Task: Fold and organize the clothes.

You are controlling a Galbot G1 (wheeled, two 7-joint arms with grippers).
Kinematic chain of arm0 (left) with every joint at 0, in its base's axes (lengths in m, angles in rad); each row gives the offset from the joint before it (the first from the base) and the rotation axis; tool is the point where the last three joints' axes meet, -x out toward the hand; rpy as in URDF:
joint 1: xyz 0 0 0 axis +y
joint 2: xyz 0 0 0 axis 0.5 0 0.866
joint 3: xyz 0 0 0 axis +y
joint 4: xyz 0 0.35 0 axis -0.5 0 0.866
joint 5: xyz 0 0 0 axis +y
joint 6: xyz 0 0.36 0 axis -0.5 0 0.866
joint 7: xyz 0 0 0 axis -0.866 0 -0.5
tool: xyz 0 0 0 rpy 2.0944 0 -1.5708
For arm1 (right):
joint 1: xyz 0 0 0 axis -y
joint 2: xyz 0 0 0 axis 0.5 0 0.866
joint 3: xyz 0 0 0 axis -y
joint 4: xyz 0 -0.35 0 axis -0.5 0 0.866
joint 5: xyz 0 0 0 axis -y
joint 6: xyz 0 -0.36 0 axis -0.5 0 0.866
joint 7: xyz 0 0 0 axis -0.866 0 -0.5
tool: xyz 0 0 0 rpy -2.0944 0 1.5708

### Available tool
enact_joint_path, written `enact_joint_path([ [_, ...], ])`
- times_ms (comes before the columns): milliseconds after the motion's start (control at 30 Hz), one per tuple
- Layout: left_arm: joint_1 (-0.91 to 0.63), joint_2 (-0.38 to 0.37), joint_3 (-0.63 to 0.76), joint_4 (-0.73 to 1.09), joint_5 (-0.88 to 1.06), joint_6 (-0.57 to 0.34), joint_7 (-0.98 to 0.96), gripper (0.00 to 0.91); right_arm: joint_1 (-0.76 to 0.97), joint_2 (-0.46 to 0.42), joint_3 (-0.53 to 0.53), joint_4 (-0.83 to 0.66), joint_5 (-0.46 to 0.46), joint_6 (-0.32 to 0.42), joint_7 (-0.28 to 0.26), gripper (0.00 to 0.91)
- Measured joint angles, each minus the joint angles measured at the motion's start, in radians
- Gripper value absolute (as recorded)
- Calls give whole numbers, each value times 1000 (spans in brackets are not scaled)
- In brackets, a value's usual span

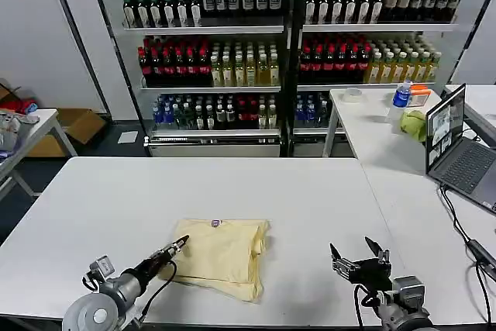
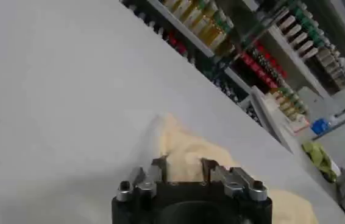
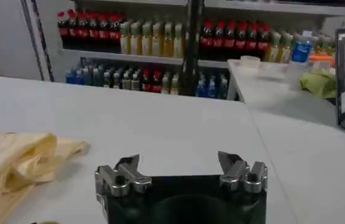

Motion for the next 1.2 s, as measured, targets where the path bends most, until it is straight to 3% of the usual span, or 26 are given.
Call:
enact_joint_path([
  [467,5,-31,-45,-4,-80,1,-8,10,-6,-8,14,15,10,0,3,907],
  [767,38,-27,-152,-30,-190,1,-32,10,-2,-8,15,19,16,0,3,907],
  [933,54,26,-277,-34,-242,2,-53,10,6,-5,10,23,22,1,2,907],
  [1200,70,204,-538,-27,-247,3,-68,20,15,-4,6,36,33,5,1,907],
])
